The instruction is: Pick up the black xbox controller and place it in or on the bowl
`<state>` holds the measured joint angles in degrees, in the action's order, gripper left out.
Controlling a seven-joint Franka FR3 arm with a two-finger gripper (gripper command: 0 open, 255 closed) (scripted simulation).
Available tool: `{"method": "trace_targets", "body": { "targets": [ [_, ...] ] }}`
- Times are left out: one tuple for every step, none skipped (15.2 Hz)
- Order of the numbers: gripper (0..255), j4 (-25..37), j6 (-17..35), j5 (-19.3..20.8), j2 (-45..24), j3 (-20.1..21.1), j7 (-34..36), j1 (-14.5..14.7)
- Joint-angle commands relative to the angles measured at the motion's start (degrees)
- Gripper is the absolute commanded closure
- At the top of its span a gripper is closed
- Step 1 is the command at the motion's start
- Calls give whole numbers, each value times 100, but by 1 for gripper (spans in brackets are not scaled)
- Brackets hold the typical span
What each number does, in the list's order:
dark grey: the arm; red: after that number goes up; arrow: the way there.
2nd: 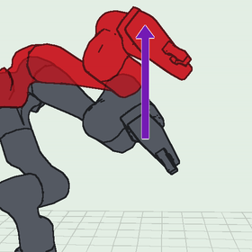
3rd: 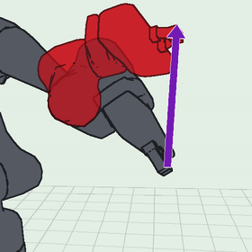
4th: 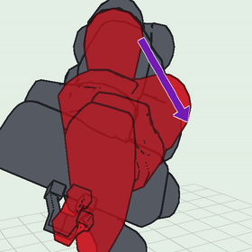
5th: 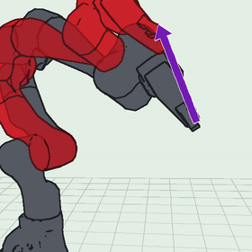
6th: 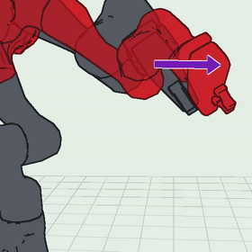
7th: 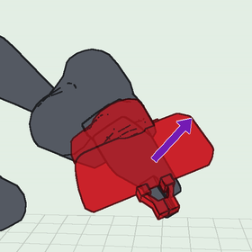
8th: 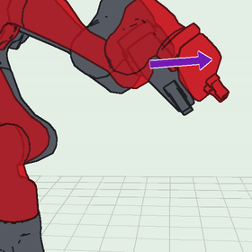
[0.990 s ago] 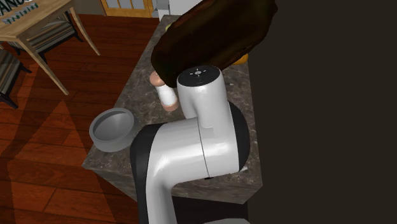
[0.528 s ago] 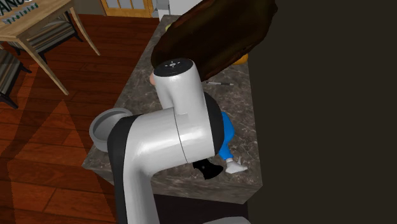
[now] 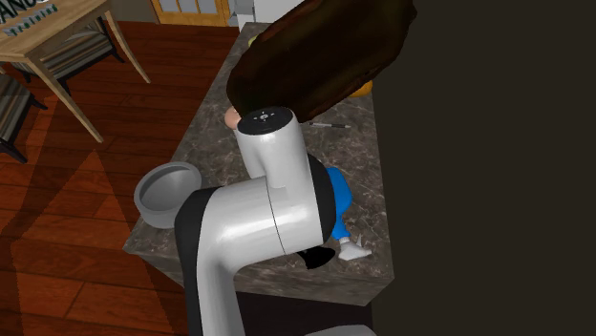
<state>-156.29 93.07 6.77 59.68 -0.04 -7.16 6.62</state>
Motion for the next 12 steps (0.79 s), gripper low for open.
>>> {"method": "trace_targets", "body": {
  "targets": [
    [0, -8, 5, 1, 4, -1, 0, 0],
    [0, -8, 5, 1, 4, -1, 0, 0],
    [0, -8, 5, 1, 4, -1, 0, 0],
    [0, -7, 4, 1, 4, -1, 0, 0],
    [0, -7, 4, 1, 4, -1, 0, 0],
    [255, -7, 4, 1, 4, -1, 0, 0],
    [255, -7, 4, 1, 4, -1, 0, 0],
    [255, -7, 5, 1, 4, -1, 0, 0],
    [255, -8, 5, 1, 4, -1, 0, 0],
    [255, -7, 4, 0, 3, 0, 0, 0],
    [255, -8, 5, 1, 3, -1, 0, 0],
    [255, -8, 5, 1, 3, -1, 0, 0]
  ]
}}
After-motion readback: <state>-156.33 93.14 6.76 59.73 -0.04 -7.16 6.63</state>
